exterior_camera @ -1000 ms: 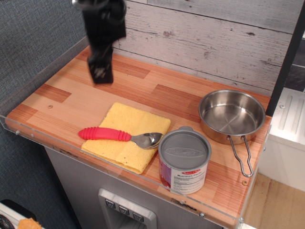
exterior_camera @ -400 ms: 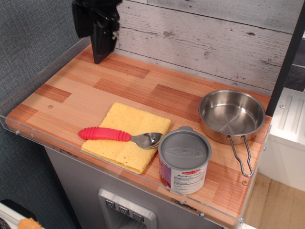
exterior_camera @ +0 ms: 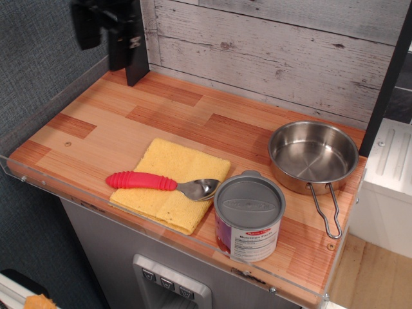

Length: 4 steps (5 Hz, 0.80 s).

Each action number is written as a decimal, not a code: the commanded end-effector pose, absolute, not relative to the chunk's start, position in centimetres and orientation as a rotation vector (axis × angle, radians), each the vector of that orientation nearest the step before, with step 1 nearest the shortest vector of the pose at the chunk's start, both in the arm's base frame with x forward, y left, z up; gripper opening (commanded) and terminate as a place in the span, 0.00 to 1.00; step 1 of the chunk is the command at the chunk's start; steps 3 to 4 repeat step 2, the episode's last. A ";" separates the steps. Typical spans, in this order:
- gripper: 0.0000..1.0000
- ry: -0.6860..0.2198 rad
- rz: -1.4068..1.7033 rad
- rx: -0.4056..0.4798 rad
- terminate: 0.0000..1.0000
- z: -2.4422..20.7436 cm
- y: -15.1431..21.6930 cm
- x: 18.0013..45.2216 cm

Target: Take the red spoon and put it on the yellow cloth.

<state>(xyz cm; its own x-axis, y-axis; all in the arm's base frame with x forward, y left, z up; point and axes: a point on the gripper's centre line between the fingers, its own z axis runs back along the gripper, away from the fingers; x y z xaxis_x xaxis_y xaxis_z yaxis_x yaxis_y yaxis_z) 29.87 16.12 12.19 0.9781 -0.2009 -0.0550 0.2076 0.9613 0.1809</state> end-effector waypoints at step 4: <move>1.00 0.005 -0.142 0.142 1.00 13.5 19.8 28.0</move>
